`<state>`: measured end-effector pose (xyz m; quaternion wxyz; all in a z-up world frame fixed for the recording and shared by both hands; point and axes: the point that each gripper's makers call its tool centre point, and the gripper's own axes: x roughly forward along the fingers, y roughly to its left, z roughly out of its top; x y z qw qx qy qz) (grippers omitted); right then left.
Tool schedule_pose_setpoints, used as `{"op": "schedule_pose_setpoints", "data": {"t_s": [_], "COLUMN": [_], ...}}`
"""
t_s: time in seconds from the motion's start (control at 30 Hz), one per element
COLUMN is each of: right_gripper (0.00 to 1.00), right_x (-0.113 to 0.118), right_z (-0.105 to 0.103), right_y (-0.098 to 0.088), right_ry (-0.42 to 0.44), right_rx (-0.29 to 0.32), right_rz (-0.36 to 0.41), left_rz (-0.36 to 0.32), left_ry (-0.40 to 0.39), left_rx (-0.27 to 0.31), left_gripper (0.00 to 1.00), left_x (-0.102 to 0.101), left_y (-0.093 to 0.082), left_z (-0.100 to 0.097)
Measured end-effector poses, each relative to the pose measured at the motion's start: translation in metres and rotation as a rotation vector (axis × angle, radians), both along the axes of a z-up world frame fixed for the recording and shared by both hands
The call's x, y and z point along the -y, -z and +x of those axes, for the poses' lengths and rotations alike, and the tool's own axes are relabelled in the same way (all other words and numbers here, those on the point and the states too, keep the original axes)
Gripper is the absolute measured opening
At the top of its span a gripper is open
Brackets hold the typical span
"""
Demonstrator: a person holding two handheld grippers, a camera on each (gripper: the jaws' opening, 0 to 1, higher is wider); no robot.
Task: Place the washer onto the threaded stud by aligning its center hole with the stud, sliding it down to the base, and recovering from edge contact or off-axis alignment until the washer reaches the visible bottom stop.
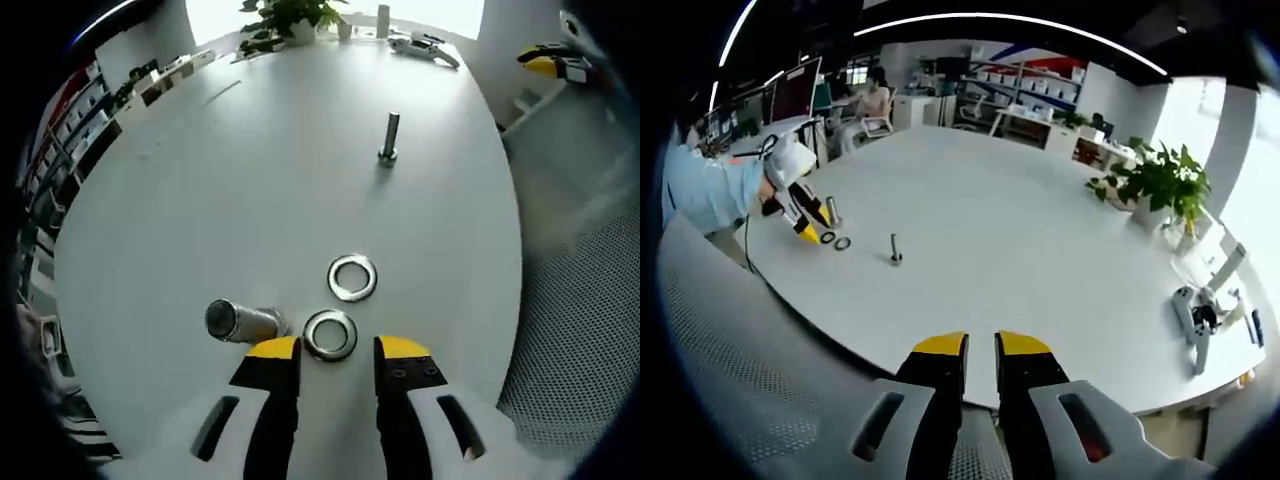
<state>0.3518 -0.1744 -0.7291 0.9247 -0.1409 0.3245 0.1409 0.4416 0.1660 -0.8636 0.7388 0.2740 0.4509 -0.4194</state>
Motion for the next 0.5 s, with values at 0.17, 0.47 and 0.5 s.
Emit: {"op": "schedule_pose_setpoints", "data": {"t_s": [0.17, 0.47, 0.5], "right_gripper": [0.13, 0.13, 0.13], "right_x": [-0.001, -0.001, -0.001], "right_z": [0.000, 0.000, 0.000], "right_y": [0.000, 0.001, 0.001], "right_ry": [-0.004, 0.000, 0.000], "right_rx": [-0.001, -0.003, -0.004], "right_rz": [0.002, 0.001, 0.002], "left_rz": [0.011, 0.032, 0.033], "left_ry": [0.046, 0.084, 0.087], "left_rx": [-0.018, -0.029, -0.031], "left_gripper": [0.27, 0.26, 0.26], "left_x": [0.001, 0.000, 0.001], "left_y": [0.006, 0.009, 0.009], "left_z": [-0.001, 0.000, 0.000]}}
